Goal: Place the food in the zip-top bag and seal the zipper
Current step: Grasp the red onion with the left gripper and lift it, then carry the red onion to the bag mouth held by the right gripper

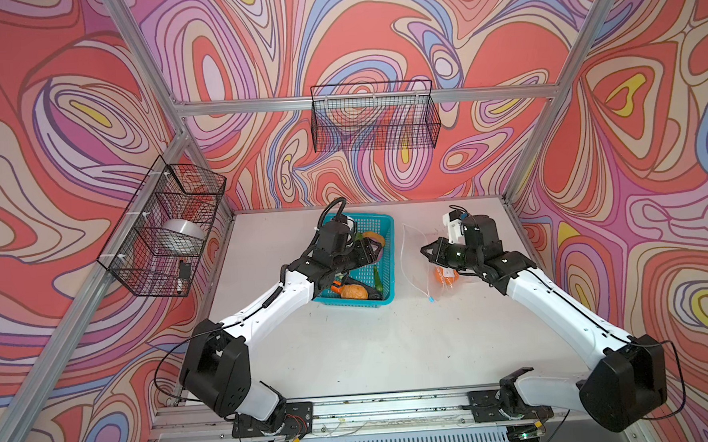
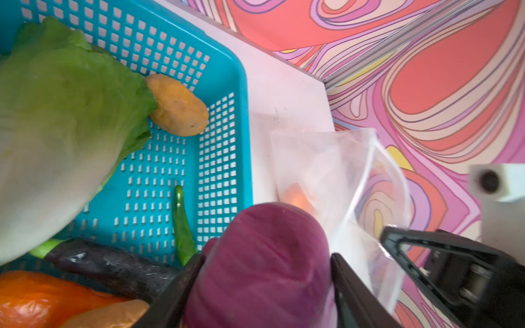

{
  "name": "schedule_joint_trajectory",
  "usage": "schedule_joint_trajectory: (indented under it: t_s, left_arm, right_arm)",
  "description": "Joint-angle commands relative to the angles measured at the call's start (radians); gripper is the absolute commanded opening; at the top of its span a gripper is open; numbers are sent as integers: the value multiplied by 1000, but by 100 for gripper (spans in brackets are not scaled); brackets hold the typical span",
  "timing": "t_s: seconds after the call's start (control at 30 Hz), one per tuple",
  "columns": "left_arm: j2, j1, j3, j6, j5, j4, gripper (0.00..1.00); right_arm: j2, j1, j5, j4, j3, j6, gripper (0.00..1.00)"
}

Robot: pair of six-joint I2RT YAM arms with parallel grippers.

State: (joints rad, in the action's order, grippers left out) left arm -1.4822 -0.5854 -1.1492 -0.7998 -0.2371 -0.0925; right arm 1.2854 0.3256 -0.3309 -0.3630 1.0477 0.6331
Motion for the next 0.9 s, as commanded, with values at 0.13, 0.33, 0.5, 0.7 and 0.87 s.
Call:
schedule_joint_trajectory:
  t_s: [0.13,0.33,0.5,0.7,0.87]
  left_arm:
    - [35,-92,3,-86,-27,143,51]
    - [-47,-138,-35,-117,-44,199,51]
    - [-111,-165,-75,-122,-62,203,51]
    - [-169,-173,-117,-121,-65,180,51]
    - [-207,-173,-170,-58,12,64,52]
  right_arm:
    - [7,-5,-11,35,2,16,0]
    - [-15,-5,-11,35,-8,19,0]
    - [-21,-5,-19,41,-15,28,0]
    - [-29,-5,-30,47,-14,32,0]
    - [-49,-5,-51,52,-11,40,0]
